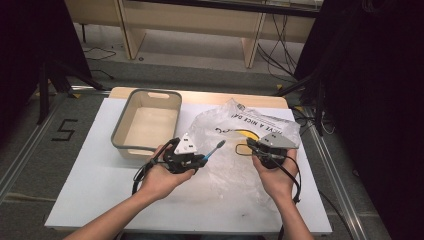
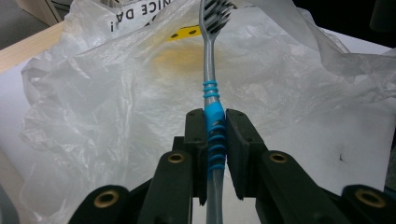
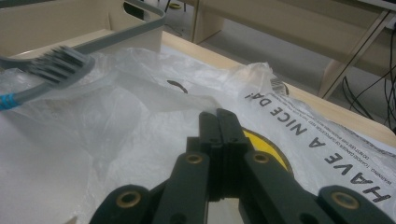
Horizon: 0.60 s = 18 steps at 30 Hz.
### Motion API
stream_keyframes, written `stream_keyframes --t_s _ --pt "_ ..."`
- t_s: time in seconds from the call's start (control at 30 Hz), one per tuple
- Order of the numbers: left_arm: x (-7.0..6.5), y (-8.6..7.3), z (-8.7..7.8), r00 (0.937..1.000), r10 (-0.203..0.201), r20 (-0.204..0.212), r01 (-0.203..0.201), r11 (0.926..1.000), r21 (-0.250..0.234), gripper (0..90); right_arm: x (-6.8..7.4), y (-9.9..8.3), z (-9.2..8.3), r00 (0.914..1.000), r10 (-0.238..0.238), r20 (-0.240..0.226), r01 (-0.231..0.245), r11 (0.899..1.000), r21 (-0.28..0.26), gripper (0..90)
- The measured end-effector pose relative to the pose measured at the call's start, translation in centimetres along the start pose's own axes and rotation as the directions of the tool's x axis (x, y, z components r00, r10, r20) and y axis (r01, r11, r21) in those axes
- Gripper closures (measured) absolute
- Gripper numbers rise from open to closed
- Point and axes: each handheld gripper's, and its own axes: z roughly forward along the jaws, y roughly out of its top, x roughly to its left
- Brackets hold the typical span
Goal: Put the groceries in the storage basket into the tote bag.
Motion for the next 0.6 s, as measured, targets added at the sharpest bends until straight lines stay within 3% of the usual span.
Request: stream_keyframes --t_s 0.6 --pt "-1.2 -0.1 2.3 0.9996 0.009 0.027 -0.009 0.9993 0.036 78.8 0.1 0.0 0.0 1.0 -0.002 -0.003 0.002 1.0 -0.004 90.0"
